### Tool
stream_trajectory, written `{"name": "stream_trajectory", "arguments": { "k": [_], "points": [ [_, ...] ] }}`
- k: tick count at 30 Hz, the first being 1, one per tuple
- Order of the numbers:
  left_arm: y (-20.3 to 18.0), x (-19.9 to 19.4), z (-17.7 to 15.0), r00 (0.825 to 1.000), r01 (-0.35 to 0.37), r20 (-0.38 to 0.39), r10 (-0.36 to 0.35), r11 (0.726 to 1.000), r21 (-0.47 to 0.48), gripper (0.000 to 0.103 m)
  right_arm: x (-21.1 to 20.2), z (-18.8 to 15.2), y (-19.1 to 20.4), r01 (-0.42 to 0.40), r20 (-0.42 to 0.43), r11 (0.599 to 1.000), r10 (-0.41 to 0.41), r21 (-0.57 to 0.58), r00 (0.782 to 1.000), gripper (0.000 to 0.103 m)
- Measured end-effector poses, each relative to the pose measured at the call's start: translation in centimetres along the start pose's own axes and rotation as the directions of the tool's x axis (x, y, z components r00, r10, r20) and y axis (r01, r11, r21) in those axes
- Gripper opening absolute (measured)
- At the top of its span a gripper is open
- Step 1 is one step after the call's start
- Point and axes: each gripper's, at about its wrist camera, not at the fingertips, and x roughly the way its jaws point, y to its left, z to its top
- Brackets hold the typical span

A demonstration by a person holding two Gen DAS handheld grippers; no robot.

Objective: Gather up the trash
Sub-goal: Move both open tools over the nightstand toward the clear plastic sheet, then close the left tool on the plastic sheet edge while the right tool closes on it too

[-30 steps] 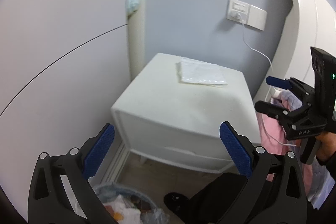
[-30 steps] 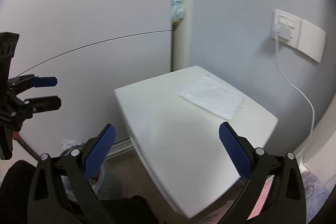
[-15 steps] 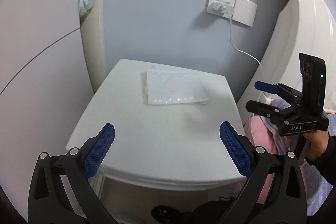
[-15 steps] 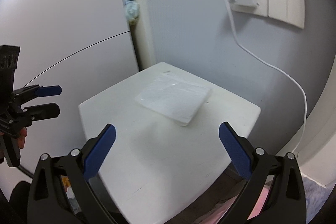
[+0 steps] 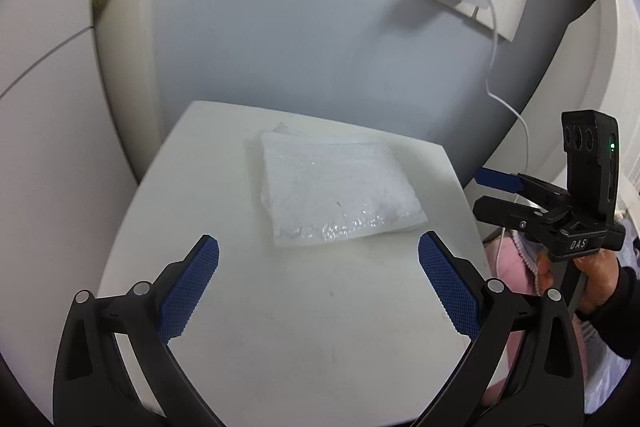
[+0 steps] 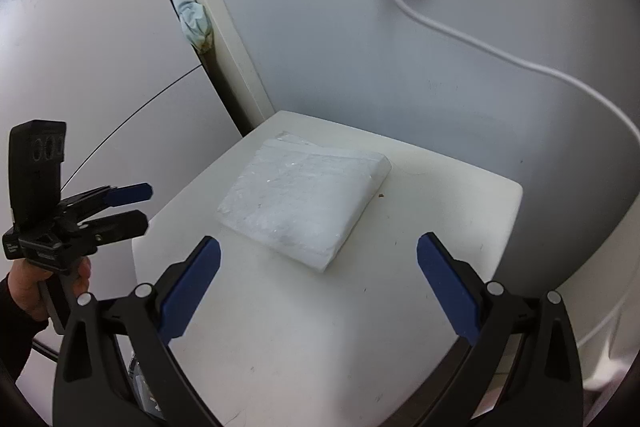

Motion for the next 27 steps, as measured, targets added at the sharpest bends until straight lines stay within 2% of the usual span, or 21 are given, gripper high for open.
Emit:
{"name": "stream_trajectory", "arguments": {
  "k": [7,12,22,23,24,25,27],
  "points": [
    [0.8,3.2,1.5,0.998,0.060,-0.027,-0.060,0.998,0.000,0.097,2.4,1.1,-1.0,-0.010,-0.043,1.000,0.011,0.028,0.999,0.096],
    [2.3,5.0,2.2,0.997,0.061,-0.047,-0.061,0.998,-0.012,0.097,3.8,1.6,-1.4,-0.020,-0.062,0.998,0.023,0.053,0.998,0.096],
    [4.0,7.7,2.6,0.990,0.115,-0.081,-0.119,0.992,-0.056,0.097,5.2,1.7,-0.7,-0.019,-0.073,0.995,0.026,0.096,0.997,0.096],
    [3.9,7.9,2.5,0.988,0.123,-0.089,-0.127,0.991,-0.048,0.096,5.3,1.7,-0.7,-0.022,-0.073,0.995,0.030,0.098,0.997,0.090],
    [3.6,8.1,2.5,0.988,0.124,-0.093,-0.127,0.991,-0.042,0.093,5.4,1.6,-0.8,-0.024,-0.076,0.995,0.032,0.100,0.997,0.078],
    [3.5,8.2,2.5,0.987,0.126,-0.096,-0.129,0.991,-0.036,0.091,5.6,1.6,-0.7,-0.025,-0.078,0.994,0.034,0.104,0.996,0.074],
    [3.4,8.6,2.7,0.986,0.130,-0.103,-0.132,0.991,-0.032,0.085,5.8,1.7,-0.7,-0.028,-0.081,0.994,0.037,0.110,0.996,0.074]
  ]
}}
